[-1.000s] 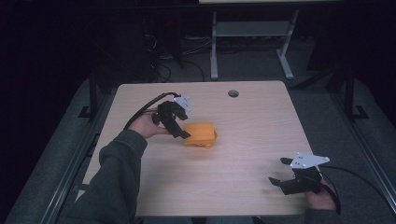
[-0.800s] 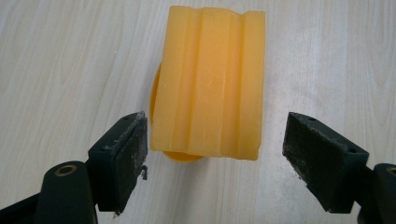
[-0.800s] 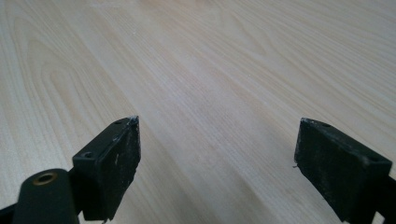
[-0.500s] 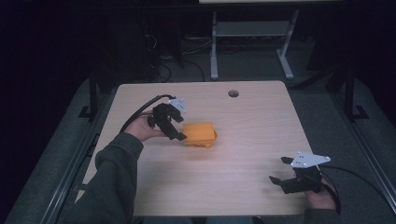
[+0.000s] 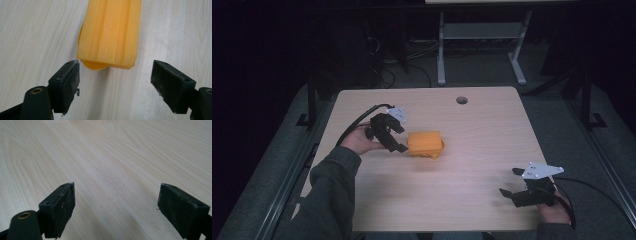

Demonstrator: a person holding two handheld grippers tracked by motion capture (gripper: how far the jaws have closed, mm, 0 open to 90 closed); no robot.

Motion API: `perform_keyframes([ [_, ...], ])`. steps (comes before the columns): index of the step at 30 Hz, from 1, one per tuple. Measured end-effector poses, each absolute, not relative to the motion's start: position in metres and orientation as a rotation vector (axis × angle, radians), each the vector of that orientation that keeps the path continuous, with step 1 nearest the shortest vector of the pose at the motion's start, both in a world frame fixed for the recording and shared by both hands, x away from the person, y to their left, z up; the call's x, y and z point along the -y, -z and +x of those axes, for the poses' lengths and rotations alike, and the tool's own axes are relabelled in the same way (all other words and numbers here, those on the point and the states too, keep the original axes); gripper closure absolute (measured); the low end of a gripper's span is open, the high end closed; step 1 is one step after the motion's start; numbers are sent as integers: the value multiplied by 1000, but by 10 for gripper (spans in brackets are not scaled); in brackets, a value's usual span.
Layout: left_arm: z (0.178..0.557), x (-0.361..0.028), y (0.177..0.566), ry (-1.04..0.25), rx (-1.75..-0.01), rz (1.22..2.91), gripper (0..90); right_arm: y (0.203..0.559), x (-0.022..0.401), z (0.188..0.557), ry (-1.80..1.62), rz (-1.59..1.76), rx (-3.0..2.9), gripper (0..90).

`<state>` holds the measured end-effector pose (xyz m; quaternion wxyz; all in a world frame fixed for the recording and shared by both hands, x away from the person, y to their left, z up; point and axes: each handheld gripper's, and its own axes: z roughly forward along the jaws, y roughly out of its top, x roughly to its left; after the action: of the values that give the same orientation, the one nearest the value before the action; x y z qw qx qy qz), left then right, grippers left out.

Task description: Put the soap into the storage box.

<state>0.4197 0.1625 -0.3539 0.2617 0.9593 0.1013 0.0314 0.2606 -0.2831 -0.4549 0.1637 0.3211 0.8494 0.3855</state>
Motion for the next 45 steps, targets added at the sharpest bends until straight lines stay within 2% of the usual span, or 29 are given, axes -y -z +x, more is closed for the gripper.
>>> perform_keyframes([
  [45, 393, -179, 355, -72, -300, 2581, 227, 457, 284, 261, -1076, 941, -2412, 139],
])
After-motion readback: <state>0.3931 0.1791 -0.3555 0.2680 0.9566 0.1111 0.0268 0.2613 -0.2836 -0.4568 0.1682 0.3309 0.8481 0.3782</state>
